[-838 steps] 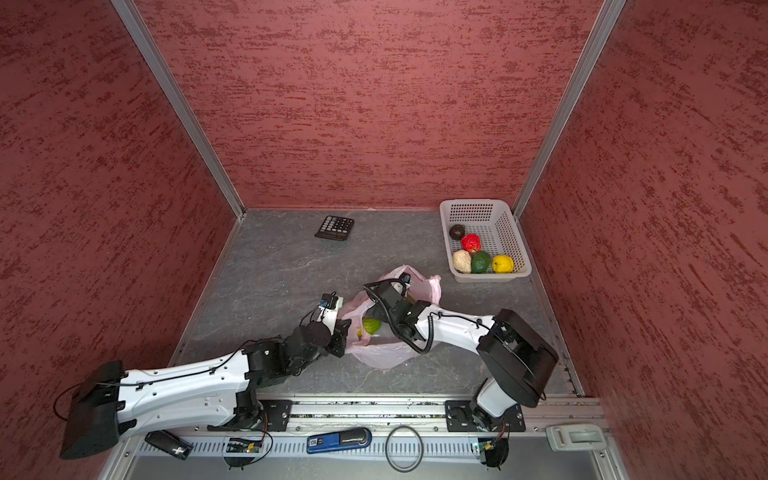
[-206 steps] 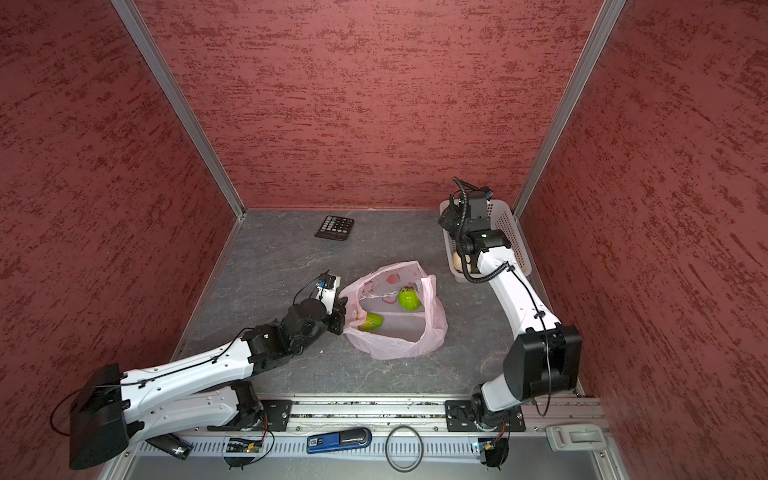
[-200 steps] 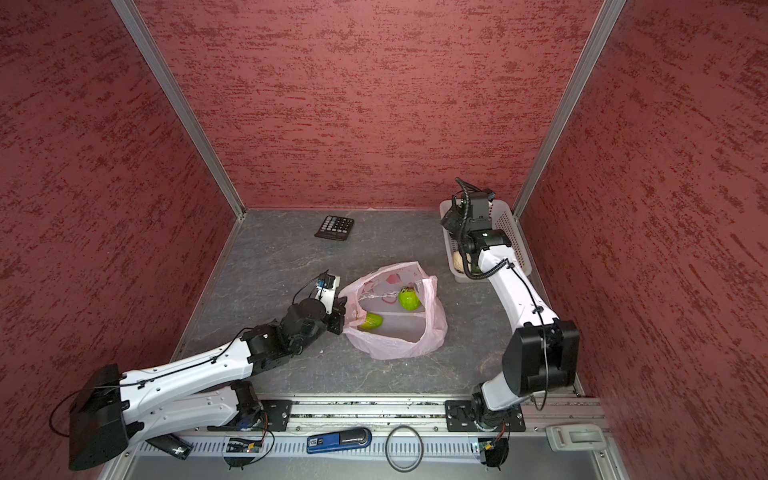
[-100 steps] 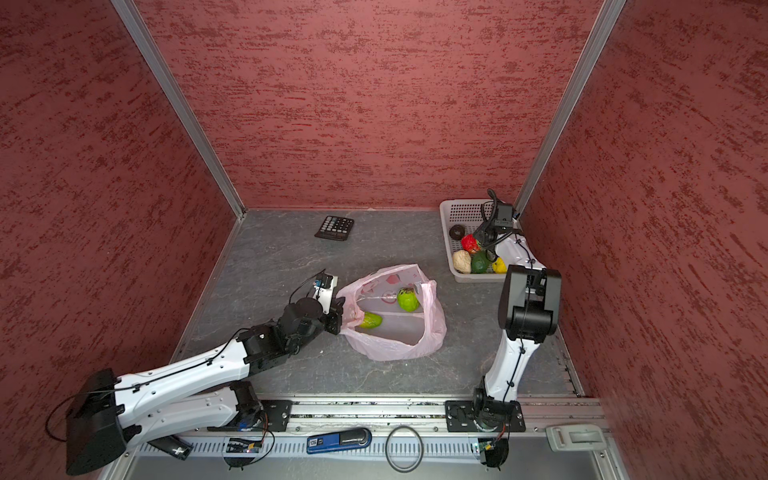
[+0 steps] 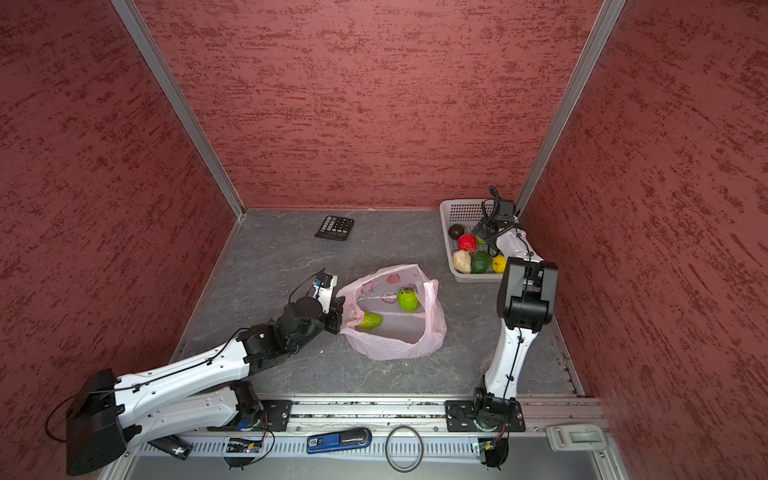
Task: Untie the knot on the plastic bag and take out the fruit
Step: 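Move the right gripper back toward the open pink bag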
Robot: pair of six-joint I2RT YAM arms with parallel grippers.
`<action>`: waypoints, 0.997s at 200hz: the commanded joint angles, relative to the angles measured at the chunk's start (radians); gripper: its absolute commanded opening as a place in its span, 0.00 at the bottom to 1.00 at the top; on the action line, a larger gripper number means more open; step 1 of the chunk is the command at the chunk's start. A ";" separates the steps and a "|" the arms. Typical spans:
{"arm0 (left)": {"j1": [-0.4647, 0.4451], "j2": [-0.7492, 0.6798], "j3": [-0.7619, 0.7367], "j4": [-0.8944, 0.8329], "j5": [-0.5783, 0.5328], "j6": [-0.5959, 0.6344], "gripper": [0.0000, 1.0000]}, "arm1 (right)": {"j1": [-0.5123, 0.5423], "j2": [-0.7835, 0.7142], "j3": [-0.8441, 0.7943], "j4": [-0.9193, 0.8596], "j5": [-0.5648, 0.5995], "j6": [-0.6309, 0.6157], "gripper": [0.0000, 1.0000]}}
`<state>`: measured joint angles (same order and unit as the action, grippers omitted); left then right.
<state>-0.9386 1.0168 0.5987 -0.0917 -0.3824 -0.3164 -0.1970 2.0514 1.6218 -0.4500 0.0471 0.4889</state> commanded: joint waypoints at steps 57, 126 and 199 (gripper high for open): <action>0.007 -0.004 0.029 0.033 0.014 0.014 0.00 | 0.052 -0.209 -0.075 -0.039 -0.052 -0.036 0.92; 0.004 0.014 0.040 0.056 0.027 0.019 0.00 | 0.310 -0.459 -0.042 -0.261 -0.135 -0.013 0.91; -0.009 0.025 0.062 0.066 0.034 0.024 0.00 | 0.681 -0.495 0.223 -0.525 -0.101 0.097 0.91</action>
<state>-0.9413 1.0351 0.6331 -0.0502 -0.3592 -0.3111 0.4099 1.5570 1.7378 -0.8368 -0.0711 0.5350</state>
